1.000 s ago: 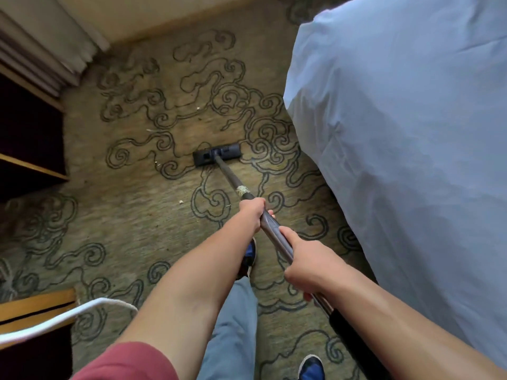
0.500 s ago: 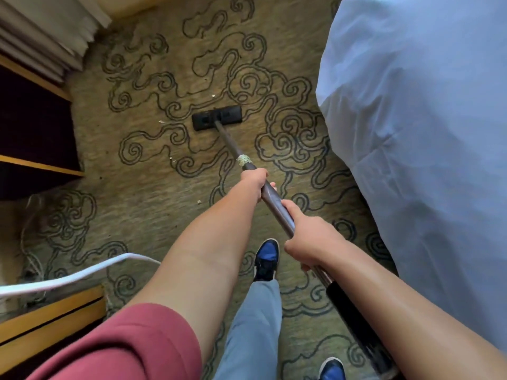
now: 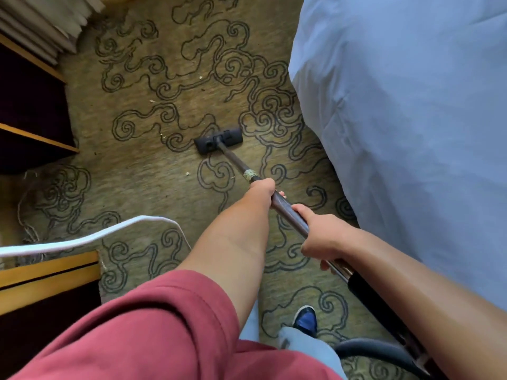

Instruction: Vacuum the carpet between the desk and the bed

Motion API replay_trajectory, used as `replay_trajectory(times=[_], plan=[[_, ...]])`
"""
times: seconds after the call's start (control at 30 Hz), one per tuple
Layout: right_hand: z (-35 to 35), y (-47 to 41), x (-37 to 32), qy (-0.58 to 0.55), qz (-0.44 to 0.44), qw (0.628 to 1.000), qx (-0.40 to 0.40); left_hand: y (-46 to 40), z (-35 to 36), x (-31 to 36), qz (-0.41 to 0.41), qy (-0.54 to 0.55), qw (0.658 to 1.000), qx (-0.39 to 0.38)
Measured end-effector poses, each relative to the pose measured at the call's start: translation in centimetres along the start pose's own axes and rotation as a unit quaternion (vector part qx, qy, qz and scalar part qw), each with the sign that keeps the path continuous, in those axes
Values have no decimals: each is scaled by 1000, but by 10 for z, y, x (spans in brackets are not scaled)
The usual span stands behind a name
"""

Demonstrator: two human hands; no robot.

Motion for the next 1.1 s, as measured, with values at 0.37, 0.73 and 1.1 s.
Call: replay_trajectory(times=[0.37,0.73,1.1], plan=[[111,93,121,15,7,999,-31,96,65,-165,-10,-2,998,-54],[168,152,182,68,1,997,-27,155,91,-253,0,50,999,-20],[175,123,191,28,23,999,-30,129,83,-258,26,43,998,33]])
Point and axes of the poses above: each hand's wrist, its own y-axis away from the middle knuckle, its own z-axis out of the palm, x = y × z, the point moved 10 cm from there along -y, towards the middle knuckle, and after that the axes turned 6 degrees about z, right-handed, at the moved point
